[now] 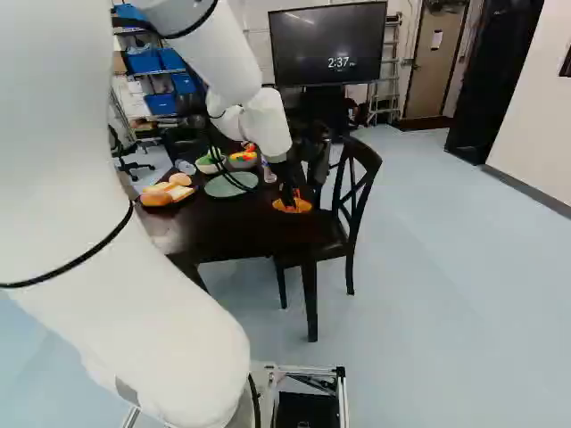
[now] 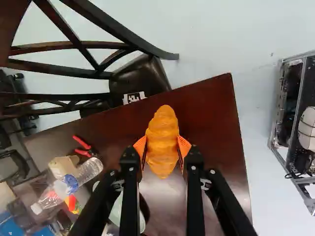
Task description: Move the croissant to the empty plate
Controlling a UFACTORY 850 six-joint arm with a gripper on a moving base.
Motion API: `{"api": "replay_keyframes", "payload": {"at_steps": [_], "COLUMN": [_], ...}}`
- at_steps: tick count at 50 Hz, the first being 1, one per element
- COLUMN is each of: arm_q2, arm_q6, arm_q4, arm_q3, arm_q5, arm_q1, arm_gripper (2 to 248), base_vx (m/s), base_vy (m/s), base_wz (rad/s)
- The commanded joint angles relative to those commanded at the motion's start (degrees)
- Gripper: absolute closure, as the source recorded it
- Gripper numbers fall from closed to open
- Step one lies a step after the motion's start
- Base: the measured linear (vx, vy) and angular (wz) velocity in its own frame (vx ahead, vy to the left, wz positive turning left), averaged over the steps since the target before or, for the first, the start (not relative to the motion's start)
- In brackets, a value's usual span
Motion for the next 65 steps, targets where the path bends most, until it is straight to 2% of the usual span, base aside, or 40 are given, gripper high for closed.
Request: {"api": "replay_keyframes", "payload": {"at_steps": [14, 49, 65], "arm_q2": [0.18, -0.4, -3.62], "arm_q6": [0.0, 0.0, 0.0], "arm_q4": [0.0, 0.0, 0.0], "arm_q3": [-2.12, -8.14, -11.42], "arm_q5": [0.0, 0.0, 0.0], "arm_q1": [1.8, 8.82, 11.79], "arm_gripper": [146, 146, 146], "base_vx": [0.0, 0.0, 0.0], "base_vy": [0.0, 0.0, 0.0], "base_wz": [0.0, 0.0, 0.0]}}
